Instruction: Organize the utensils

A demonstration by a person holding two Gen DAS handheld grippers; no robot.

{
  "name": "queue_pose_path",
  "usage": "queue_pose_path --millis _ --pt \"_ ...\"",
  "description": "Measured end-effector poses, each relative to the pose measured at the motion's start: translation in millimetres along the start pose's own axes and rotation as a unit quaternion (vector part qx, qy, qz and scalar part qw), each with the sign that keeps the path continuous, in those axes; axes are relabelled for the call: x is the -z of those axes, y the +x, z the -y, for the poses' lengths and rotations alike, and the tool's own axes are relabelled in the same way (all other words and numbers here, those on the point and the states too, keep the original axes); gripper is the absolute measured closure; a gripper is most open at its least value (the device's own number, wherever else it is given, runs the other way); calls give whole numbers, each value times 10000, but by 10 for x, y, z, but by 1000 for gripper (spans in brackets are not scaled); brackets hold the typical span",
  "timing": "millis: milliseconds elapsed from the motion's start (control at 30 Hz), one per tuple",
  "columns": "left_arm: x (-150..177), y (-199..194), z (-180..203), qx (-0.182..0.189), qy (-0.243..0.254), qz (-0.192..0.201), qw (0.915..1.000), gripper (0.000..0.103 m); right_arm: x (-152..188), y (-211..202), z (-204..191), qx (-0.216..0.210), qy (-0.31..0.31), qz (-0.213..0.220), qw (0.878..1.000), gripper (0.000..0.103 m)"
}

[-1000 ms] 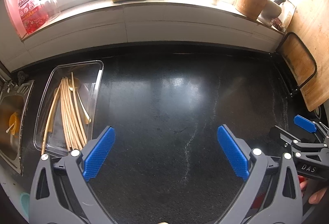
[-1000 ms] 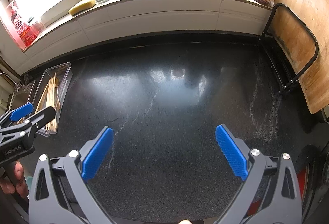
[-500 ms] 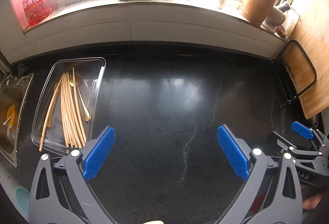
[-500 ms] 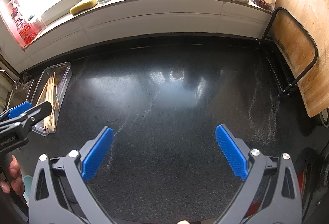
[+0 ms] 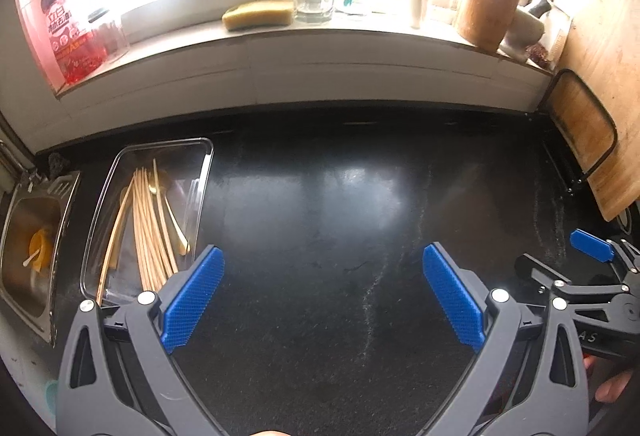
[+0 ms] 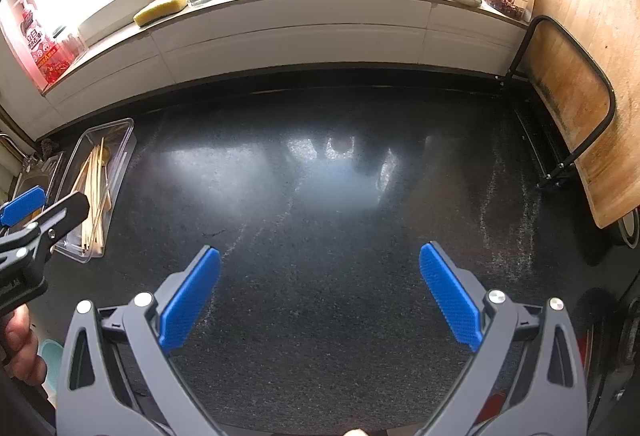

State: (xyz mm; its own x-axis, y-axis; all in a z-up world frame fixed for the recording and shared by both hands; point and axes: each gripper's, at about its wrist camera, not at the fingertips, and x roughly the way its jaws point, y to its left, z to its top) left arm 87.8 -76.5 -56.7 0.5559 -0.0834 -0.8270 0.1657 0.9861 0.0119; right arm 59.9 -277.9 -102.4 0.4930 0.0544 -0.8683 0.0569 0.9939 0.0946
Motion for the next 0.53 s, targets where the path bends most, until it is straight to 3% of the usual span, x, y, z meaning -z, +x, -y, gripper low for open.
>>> queue_pose_path --millis 533 --pt "1 46 2 -96 11 -139 9999 6 -13 -9 26 -36 20 -5 10000 6"
